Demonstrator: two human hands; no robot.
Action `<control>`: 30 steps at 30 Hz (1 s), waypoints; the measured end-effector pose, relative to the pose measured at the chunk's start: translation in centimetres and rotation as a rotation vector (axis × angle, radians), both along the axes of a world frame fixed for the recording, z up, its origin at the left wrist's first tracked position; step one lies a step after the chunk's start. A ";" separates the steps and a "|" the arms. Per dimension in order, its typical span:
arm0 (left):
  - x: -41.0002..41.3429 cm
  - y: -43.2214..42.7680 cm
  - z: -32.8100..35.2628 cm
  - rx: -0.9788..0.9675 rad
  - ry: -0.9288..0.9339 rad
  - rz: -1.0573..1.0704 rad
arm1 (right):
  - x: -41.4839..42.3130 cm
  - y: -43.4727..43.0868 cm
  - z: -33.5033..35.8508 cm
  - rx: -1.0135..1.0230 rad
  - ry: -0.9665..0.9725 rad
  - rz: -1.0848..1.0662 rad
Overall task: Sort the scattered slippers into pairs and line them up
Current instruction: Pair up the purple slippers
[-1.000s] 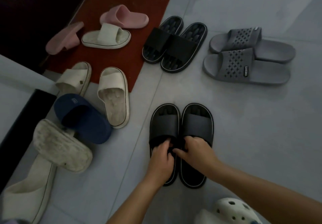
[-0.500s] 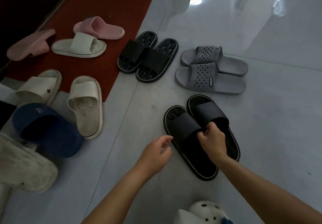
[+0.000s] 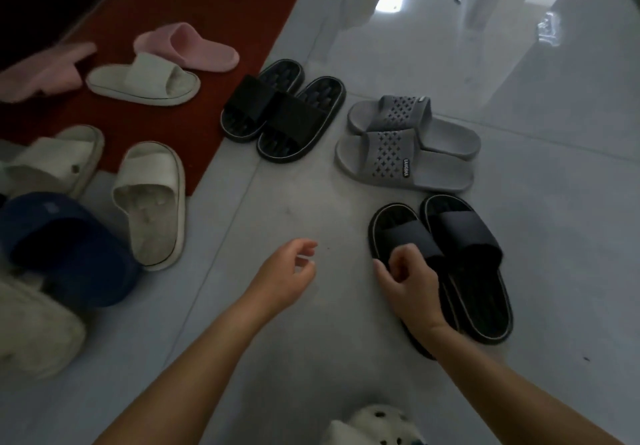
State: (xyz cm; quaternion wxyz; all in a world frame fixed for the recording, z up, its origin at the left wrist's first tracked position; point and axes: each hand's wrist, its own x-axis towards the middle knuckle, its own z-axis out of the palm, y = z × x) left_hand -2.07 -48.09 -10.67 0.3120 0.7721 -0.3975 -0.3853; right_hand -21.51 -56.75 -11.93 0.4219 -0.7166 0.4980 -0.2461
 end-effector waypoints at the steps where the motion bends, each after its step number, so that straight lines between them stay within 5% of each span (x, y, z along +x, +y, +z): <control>1: 0.6 0.7 0.4 0.013 -0.009 0.019 | 1.8 0.4 0.3 0.013 -0.056 0.045; 9: 9.9 11.6 4.7 0.341 -0.205 0.110 | 16.1 6.7 1.6 0.149 -0.155 0.618; 15: 11.8 25.1 7.3 0.439 -0.208 0.326 | 22.1 13.4 2.6 -0.022 -0.060 1.191; 22: 10.1 39.6 9.6 0.556 -0.203 0.598 | 30.7 20.7 5.4 -0.490 0.333 1.963; 26: 10.0 42.7 7.6 0.402 -0.152 0.906 | 35.7 23.9 6.4 -0.776 0.434 2.006; 30: 9.8 44.7 4.2 0.360 -0.163 1.085 | 37.2 26.8 5.6 -0.668 0.391 1.880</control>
